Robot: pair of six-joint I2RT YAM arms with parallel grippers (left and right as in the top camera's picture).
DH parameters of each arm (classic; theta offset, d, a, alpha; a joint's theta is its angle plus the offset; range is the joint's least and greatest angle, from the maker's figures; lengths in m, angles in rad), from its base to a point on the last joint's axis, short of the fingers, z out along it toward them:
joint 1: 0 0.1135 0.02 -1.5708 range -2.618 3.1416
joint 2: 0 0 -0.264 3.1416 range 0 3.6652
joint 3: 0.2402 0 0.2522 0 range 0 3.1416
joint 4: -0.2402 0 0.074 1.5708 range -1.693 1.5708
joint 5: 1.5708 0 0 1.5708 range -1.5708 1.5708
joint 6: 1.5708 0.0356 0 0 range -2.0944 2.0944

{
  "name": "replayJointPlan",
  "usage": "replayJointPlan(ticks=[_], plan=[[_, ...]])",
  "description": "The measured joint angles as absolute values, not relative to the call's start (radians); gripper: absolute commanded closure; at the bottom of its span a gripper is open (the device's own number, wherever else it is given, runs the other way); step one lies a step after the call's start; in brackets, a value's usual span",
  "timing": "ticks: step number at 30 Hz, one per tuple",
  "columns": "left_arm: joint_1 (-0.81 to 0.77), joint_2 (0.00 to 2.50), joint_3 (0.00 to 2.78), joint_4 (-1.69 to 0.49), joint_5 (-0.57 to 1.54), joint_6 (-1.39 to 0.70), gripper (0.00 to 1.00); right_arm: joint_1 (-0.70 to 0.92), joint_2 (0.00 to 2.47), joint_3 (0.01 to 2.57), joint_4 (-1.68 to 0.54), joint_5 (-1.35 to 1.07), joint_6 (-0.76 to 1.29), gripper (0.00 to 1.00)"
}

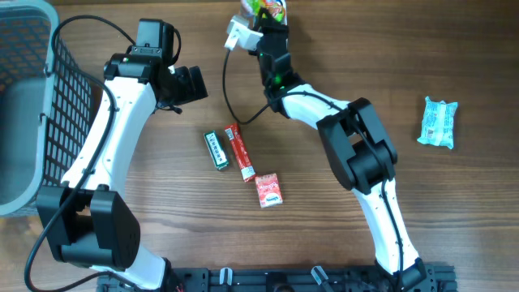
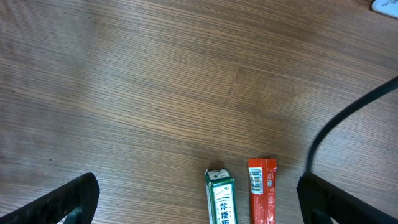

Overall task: Scan the item barcode
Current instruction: 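Carry the green snack bag right and drop it beside the wipes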

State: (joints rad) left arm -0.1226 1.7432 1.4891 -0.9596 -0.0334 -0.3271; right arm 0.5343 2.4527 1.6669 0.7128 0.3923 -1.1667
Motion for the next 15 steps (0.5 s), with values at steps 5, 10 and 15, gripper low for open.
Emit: replayJointPlan(ticks=[5,10,15], plan=[[-0.123,1.743,1.489,-0.960,-0.033,-0.327,0.00,0.559,2.452,1.667,0.702,0.444,-1.141,0.96],[-0.123,1.743,1.489,-0.958,-0.034,-0.327,0.00,0.537,2.321,1.666,0.384,0.474,-0.939,0.96],[-0.123,1.743,1.489,-0.958,-0.033,-0.327,0.00,0.504,2.002,1.671,-0.061,0.450,-0.640,0.95]])
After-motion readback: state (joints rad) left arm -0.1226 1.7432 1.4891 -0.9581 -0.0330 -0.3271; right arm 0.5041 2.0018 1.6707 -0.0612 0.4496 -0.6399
